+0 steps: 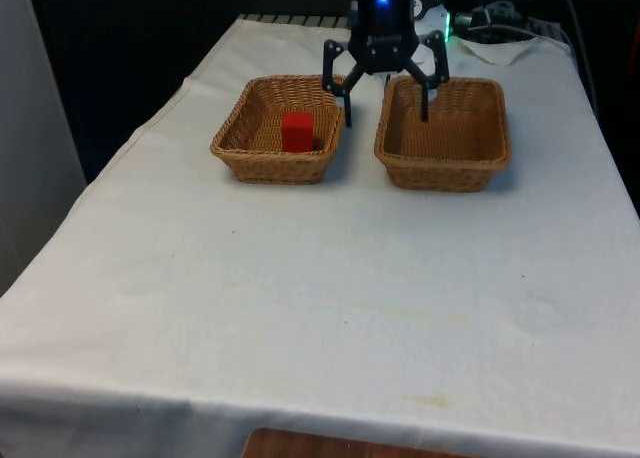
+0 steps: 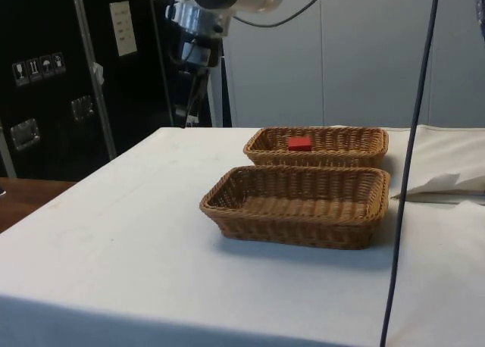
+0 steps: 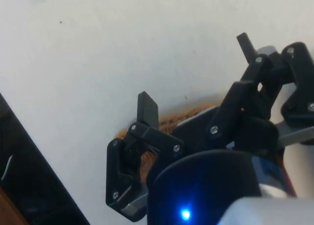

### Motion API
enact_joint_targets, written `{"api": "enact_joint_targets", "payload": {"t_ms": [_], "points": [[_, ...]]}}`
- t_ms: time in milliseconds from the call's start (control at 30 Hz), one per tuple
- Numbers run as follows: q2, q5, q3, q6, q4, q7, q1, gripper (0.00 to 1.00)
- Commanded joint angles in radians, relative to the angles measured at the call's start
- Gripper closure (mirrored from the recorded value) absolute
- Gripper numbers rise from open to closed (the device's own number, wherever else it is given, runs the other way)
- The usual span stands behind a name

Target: Pick up the red cube and place it into the right basket.

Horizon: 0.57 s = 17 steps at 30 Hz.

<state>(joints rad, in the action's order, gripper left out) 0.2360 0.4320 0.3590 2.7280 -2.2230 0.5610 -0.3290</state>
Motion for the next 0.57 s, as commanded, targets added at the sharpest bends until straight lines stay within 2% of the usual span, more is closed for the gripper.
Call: {"api": "enact_joint_targets", "payload": {"t_ms": [0,200,233,267,500,533], "points": [[0.016,-0.009,0.002,-0.001,0.015,-0.023,-0.006,0.00],[0.049,-0.009,-0.013,-0.002,0.058,-0.066,-0.009,0.00],[0.039,0.000,-0.018,0.000,0.050,-0.048,-0.003,0.00],[0.054,-0.009,-0.015,-0.002,0.064,-0.072,-0.009,0.00],[0.095,-0.011,-0.029,0.000,0.110,-0.116,-0.012,0.00],[0.086,0.000,-0.037,0.000,0.104,-0.099,-0.005,0.00]]}}
